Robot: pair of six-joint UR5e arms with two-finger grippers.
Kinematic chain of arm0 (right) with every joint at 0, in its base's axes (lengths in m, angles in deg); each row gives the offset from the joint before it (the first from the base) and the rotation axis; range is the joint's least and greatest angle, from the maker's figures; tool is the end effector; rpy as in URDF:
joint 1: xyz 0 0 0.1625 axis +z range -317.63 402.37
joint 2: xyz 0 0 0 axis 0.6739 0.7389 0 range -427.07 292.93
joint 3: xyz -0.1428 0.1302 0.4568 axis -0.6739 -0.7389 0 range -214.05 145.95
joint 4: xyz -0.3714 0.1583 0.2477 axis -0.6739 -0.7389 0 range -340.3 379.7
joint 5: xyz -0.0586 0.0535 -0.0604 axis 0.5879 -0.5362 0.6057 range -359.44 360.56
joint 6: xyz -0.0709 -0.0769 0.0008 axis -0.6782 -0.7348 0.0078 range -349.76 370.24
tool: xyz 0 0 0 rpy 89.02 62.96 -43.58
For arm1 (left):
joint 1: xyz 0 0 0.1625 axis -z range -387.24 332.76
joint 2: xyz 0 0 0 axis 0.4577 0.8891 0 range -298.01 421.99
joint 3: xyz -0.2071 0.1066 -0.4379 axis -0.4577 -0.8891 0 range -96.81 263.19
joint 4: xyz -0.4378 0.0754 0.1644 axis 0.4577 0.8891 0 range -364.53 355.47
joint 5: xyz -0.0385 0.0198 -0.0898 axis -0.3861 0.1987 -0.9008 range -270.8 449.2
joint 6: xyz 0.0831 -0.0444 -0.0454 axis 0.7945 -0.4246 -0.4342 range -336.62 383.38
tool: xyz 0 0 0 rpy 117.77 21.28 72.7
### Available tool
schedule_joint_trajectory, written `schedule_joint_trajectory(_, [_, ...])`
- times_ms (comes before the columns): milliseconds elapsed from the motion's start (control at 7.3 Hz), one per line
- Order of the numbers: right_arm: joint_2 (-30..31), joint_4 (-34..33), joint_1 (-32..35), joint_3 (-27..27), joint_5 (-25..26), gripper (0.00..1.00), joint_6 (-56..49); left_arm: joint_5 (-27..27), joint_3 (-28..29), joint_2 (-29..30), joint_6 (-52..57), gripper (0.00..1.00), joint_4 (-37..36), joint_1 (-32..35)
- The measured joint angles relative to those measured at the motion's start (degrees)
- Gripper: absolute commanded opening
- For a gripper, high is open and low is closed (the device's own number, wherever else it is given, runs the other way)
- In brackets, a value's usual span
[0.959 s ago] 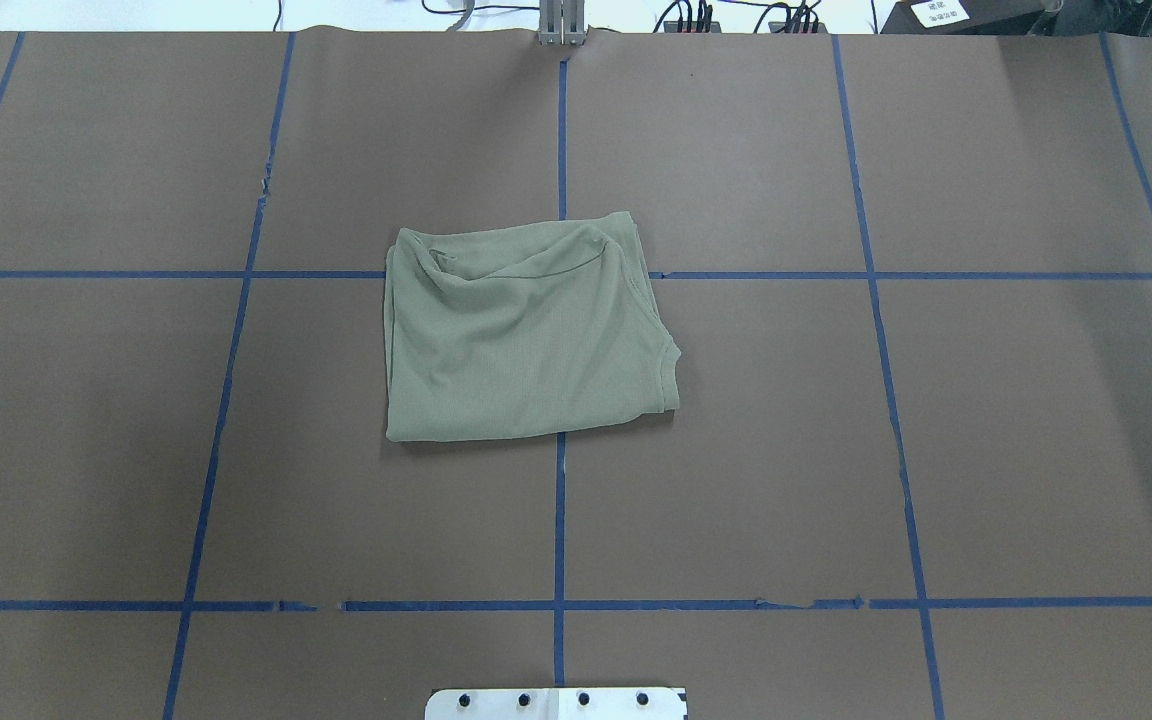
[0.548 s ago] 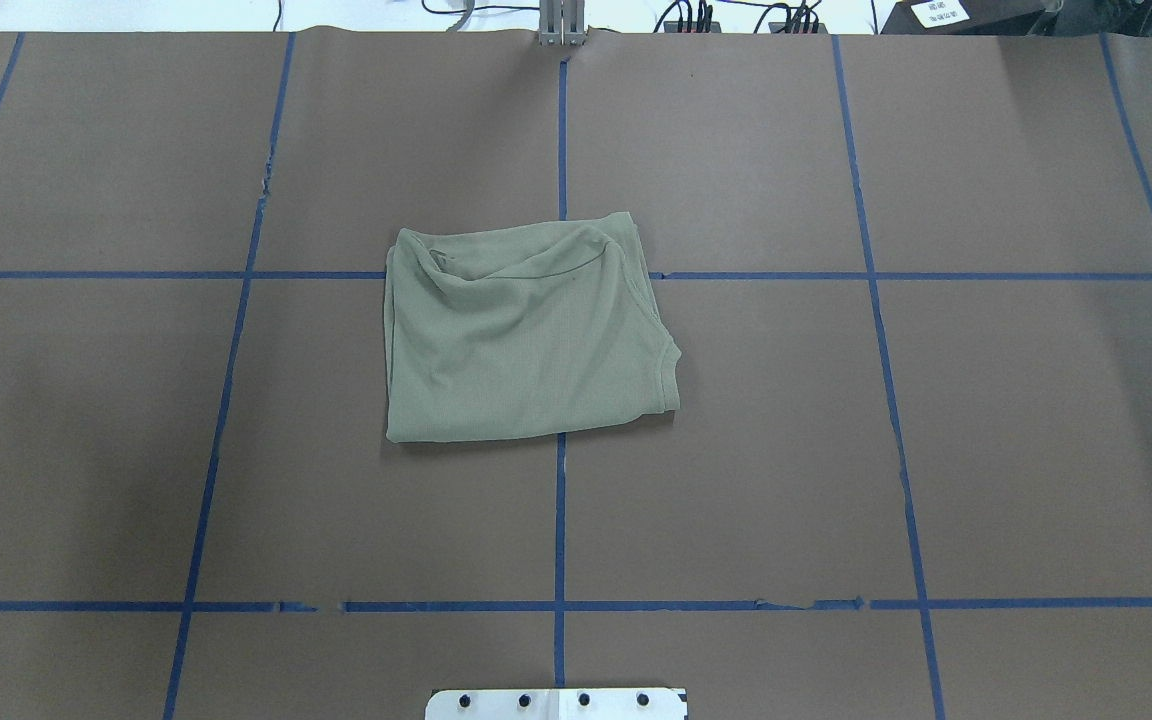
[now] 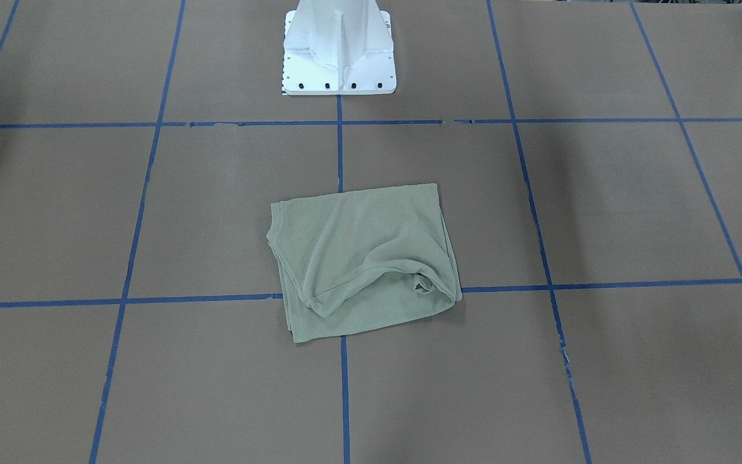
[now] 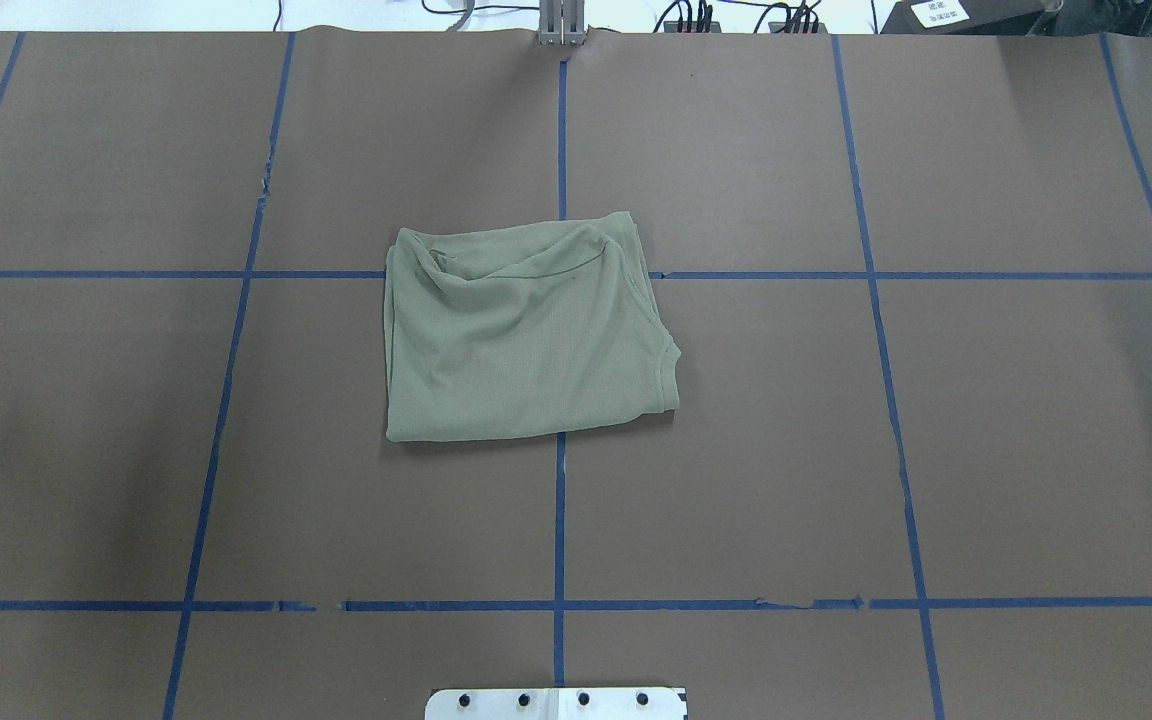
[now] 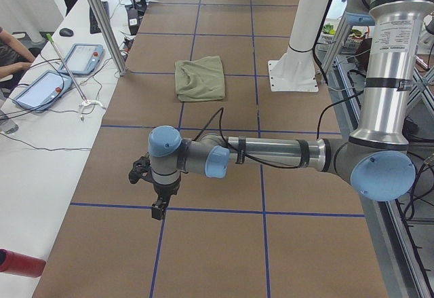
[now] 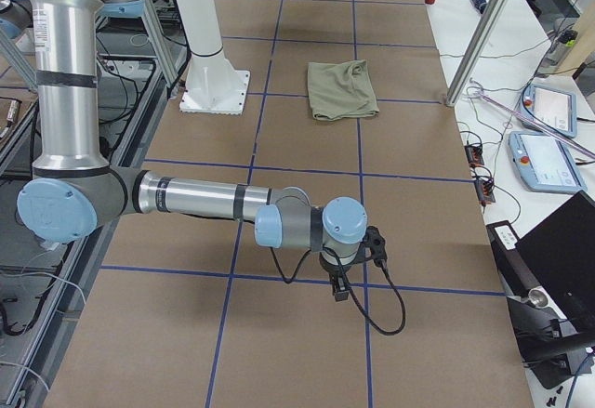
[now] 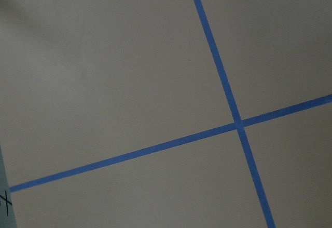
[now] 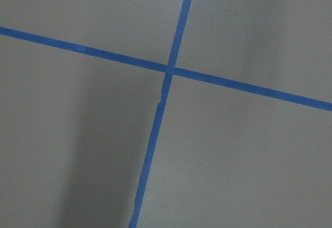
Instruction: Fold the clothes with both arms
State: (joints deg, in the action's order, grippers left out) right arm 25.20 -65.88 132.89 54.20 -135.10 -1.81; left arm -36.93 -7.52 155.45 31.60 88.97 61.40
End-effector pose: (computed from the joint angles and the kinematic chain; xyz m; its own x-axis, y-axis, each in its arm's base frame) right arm 0.0634 -0.5334 0.7624 0.6854 -0.2074 0.6980 0.1370 0.9782 0.1562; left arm -0.0576 -0.5949 0.6949 0.7939 0.2387 -0.5593 -0.1385 0.9666 0.2158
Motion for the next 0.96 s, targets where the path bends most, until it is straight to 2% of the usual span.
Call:
schedule_joint_trajectory(274, [0.53,0.05,0.58,0.01,1.15,1.00,2.06,-4.15,-3.52,-0.73,-0.19,1.00,-5.93,0.02])
schedule_joint_trajectory(685, [2.42,0.06,2.48,0.09,2.46,1.00,3.31,-5.28,-3.79,-1.06,0.10,1.00,-6.73,-0.04])
schedule_joint_trajectory(959, [3.53,0.14,3.27,1.61,3.36,1.00,8.49,-5.21,-3.83,-1.14,0.16,1.00,-6.75,-0.05])
